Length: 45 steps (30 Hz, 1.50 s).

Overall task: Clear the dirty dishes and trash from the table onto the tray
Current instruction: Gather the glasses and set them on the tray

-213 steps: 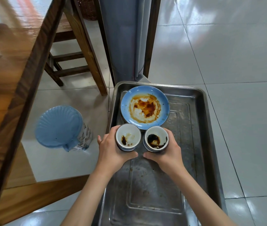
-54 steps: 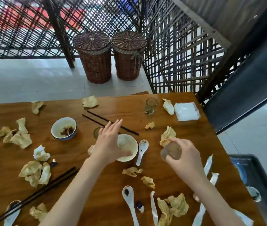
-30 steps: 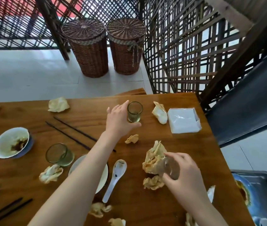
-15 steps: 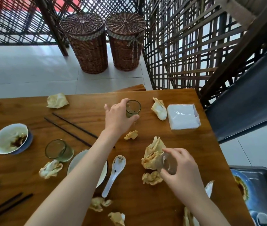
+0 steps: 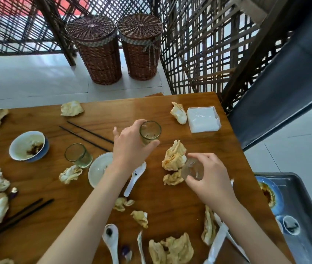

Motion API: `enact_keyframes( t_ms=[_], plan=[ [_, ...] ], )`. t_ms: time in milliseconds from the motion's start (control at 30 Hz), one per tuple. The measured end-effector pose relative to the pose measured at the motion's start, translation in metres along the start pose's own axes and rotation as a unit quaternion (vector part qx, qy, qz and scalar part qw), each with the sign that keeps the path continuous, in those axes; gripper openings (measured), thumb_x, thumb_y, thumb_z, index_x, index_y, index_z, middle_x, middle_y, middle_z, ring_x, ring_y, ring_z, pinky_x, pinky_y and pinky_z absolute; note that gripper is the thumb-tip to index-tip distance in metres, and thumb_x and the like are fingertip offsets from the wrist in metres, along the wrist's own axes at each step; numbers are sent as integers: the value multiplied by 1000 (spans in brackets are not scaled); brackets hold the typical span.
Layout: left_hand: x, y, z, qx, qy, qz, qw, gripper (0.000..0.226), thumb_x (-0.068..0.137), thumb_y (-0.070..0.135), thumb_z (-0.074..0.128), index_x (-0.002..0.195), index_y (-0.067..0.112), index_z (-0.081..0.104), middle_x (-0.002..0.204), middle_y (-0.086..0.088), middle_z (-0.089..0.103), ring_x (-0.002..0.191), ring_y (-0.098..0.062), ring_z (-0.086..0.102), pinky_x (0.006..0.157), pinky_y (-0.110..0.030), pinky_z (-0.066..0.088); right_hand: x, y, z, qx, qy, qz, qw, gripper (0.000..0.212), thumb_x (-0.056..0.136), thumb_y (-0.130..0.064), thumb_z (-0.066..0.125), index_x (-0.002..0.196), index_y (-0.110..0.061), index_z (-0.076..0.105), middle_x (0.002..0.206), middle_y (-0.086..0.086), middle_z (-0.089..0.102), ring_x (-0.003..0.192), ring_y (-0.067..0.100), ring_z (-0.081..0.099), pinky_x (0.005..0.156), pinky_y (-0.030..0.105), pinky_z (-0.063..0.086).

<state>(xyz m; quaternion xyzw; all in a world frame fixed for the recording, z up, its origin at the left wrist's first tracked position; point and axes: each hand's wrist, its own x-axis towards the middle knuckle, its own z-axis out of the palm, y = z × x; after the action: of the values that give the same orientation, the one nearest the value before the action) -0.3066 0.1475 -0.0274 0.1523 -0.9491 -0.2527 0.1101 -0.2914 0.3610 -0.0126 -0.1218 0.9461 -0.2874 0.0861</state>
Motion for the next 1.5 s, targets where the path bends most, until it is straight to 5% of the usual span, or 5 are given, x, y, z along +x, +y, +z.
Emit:
enact_keyframes(
  t_ms=[600,800,1067,1333,1500],
  plan=[
    [-134,104,5,-32,-51,37,997,60,68,54,72,118,28,51,108,5,66,105,-19,58,104,-56,32,-93,75,-77,-20,33,16,999,53,76,-28,73,124,-32,53,116,-8,52,109,9,48,80,13,35],
    [-167,166,39,-53,-18,8,998,57,68,53,74,116,30,52,104,10,64,104,-15,55,107,-43,21,-110,134,-123,-14,8,-8,1000,53,73,-20,73,122,-27,57,116,-4,56,107,12,51,82,14,35],
    [-190,237,84,-58,-48,16,997,55,68,51,74,114,31,52,106,10,64,110,-17,55,112,-50,14,-124,201,-169,-13,3,8,1000,52,69,-11,70,119,-24,61,113,-3,57,109,14,52,90,15,33],
    [-183,305,143,-75,-74,79,991,51,66,56,71,108,34,52,94,16,63,101,-13,57,111,-54,21,-129,280,-206,-11,35,59,998,51,69,-13,71,117,-26,62,106,-5,54,98,15,55,80,15,34],
    [-195,338,182,-76,-67,80,992,54,66,57,72,111,32,54,98,16,64,100,-11,56,111,-40,12,-133,339,-225,-5,21,56,998,46,74,-16,71,117,-26,61,101,-7,53,91,10,53,73,11,35]
  ],
)
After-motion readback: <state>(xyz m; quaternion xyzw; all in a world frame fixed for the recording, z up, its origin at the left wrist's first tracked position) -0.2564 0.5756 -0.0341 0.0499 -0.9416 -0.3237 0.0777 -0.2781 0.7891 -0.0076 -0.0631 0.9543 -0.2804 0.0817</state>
